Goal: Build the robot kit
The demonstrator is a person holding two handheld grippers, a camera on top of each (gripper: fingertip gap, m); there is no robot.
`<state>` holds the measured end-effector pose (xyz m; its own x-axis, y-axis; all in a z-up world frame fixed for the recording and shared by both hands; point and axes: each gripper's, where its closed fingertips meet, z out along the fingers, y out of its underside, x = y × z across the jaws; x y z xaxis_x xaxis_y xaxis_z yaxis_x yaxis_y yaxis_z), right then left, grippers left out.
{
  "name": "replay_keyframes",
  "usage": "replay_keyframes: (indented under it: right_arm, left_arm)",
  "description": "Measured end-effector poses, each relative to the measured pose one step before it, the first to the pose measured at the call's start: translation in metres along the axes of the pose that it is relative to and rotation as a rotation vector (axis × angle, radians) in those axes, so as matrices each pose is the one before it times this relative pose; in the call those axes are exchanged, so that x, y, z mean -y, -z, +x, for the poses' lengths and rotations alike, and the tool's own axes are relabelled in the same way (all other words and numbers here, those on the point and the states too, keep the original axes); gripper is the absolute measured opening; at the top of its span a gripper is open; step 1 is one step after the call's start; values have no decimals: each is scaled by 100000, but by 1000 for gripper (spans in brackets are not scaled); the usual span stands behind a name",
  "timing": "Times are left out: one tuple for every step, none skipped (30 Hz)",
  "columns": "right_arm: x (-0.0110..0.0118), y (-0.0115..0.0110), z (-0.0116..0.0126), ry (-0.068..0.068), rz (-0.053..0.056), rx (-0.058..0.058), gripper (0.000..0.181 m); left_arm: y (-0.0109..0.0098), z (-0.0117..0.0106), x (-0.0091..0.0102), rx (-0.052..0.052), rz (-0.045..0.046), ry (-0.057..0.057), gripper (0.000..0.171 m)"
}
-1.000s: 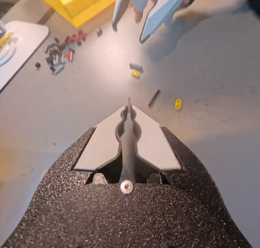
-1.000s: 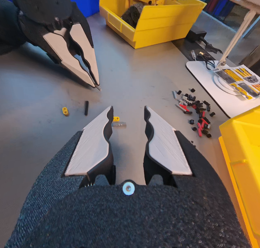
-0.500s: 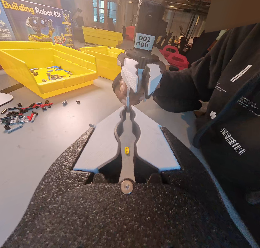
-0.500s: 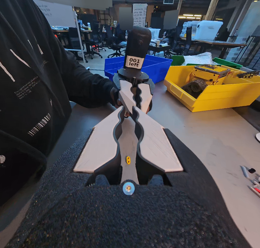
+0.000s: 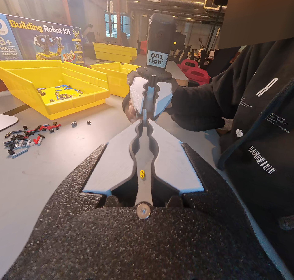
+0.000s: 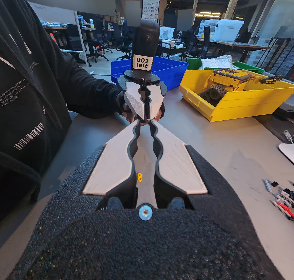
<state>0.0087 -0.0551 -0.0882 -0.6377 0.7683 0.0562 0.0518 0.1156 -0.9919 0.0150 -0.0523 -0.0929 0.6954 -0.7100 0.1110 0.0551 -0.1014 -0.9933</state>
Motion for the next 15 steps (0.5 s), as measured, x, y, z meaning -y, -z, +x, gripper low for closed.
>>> replay_keyframes:
  right_arm:
    - [5,-13,55,-317,277,-255,8]
    - [32,39,26,-246,371,35,4]
    - [-23,6,-46,-452,4,509,4]
    - [-75,-7,-27,-399,-248,475,4]
    - [-136,-6,-30,-186,-643,386,4]
    - [-266,-14,37,-221,-1641,89,4]
    - [-450,-18,183,-89,-3084,-598,4]
    - [-607,-33,253,-143,-4256,-1014,4]
    - [-728,30,272,-319,-4916,-957,4]
    - [-1063,8,-49,-1165,-6578,1222,4]
    - [-1374,-84,-239,-955,-7926,2131,4]
    - [-1198,-202,-14,1037,-6062,-159,4]
    - [-1005,-324,-249,975,-5028,1149,4]
    - [-715,-427,-286,120,-3940,1550,4]
    - [-407,-429,-98,359,-2374,328,4]
  left_arm:
    - [7,78,15,-181,98,-275,3]
    - [-11,93,0,-352,39,-79,3]
    - [-23,40,-16,-144,-175,-19,3]
    - [-14,1,-76,-39,-414,-21,3]
    - [-15,-3,-128,-181,-685,377,3]
    - [-34,-65,-216,-45,-1116,927,3]
    - [-32,-190,-332,772,-1853,921,3]
    - [-31,-317,-506,1737,-3135,129,4]
    - [-40,-317,-701,1880,-4639,-921,10]
    - [-68,-281,-930,1967,-6181,-1679,17]
    - [-155,-207,-1179,1987,-7715,-2345,20]
    - [-262,-105,-1419,1700,-8919,-2778,20]
    - [-398,28,-1483,1242,-9163,-2751,20]
    - [-505,159,-1349,581,-8198,-2346,20]
    - [-540,209,-1020,220,-6205,-1664,20]
